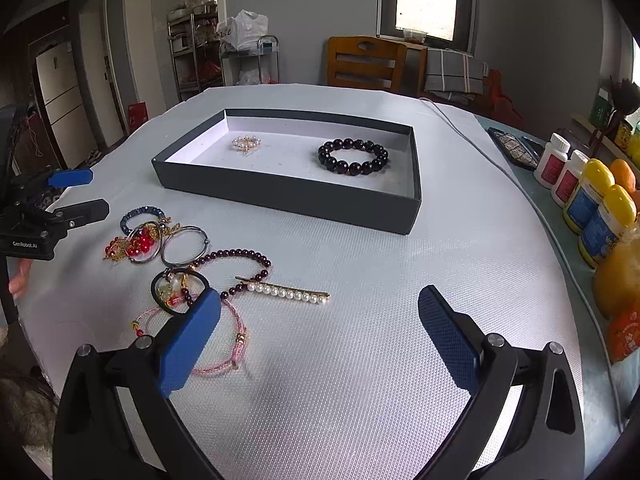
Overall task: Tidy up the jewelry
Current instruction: 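Move the right gripper back over the pearl bar hairpin in the pile, then close the right gripper on the pearl bar hairpin, then grasp the thin silver bangle with the left gripper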
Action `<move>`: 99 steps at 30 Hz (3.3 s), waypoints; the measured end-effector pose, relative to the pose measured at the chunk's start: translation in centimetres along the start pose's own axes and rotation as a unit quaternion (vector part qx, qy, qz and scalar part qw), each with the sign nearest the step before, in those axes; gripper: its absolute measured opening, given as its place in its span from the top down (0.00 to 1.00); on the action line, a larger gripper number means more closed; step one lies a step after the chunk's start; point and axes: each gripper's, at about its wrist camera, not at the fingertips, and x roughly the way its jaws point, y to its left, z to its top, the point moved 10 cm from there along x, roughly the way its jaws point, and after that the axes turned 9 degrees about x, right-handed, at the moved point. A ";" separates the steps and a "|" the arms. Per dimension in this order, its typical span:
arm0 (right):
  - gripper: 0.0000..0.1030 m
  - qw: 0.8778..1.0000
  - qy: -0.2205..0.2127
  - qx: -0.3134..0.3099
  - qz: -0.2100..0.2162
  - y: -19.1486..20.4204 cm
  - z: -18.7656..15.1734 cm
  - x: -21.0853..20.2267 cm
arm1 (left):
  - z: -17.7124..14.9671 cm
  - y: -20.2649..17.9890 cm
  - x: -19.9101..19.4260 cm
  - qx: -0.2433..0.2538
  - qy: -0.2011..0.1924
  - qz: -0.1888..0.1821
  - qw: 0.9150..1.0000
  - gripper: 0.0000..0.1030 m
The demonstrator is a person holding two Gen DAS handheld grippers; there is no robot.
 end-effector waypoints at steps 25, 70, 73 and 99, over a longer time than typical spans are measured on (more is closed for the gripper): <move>0.28 0.998 0.055 0.032 0.008 1.7 -1.2 4.7 | -1.8 -1.2 1.7 0.006 0.025 -0.012 1.000 0.05; 0.40 0.998 0.031 0.056 0.014 0.0 -0.5 2.5 | -1.9 -2.2 2.4 -0.011 0.028 -0.061 0.998 0.09; 0.40 0.998 0.030 0.056 0.015 0.0 -0.5 2.5 | -1.5 -2.5 2.1 -0.009 0.020 -0.063 0.998 0.13; 0.40 0.998 0.028 0.057 0.022 -0.2 -0.7 2.1 | -1.5 -5.7 3.9 0.069 0.043 -0.091 0.993 0.50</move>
